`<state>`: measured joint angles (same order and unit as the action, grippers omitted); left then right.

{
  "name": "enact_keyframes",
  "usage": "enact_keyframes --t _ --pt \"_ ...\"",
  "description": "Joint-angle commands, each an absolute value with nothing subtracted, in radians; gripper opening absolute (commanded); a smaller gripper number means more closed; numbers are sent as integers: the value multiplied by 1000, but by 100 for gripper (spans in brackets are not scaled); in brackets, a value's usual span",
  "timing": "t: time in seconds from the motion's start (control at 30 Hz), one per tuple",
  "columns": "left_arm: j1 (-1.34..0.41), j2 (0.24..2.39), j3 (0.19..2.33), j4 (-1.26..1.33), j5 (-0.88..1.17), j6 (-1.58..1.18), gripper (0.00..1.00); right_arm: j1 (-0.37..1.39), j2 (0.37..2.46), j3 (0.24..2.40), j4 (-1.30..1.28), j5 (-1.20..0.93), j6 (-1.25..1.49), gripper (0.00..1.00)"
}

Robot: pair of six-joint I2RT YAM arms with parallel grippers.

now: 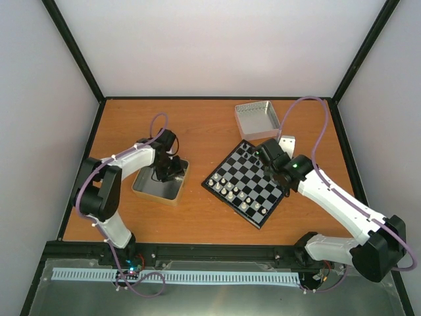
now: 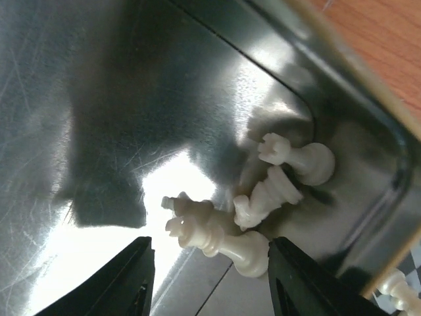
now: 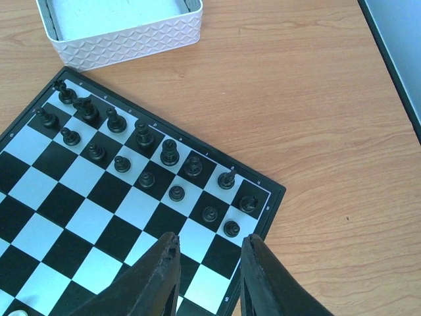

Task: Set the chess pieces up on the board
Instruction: Pick up the chess piece from the storage box.

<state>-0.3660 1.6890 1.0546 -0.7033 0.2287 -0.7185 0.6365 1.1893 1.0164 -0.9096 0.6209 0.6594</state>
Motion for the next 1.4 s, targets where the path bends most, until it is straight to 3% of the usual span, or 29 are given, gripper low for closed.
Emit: enact_keyframes --t 0.0,0.23,0.87,1.07,1.37 --pt "-368 1732 1086 -727 238 -814 49 632 1147 1006 -911 657 625 28" --pt "-369 1773 1112 -730 250 -872 46 632 1146 997 -885 643 628 28" --pt "-368 1806 1145 -725 137 -938 9 631 1090 983 -838 630 559 28" --pt "-368 1722 1110 -675 83 -835 5 619 1133 1028 -722 315 414 28" --pt "-368 1500 1028 -526 181 -538 6 583 1304 1172 -627 -213 333 33"
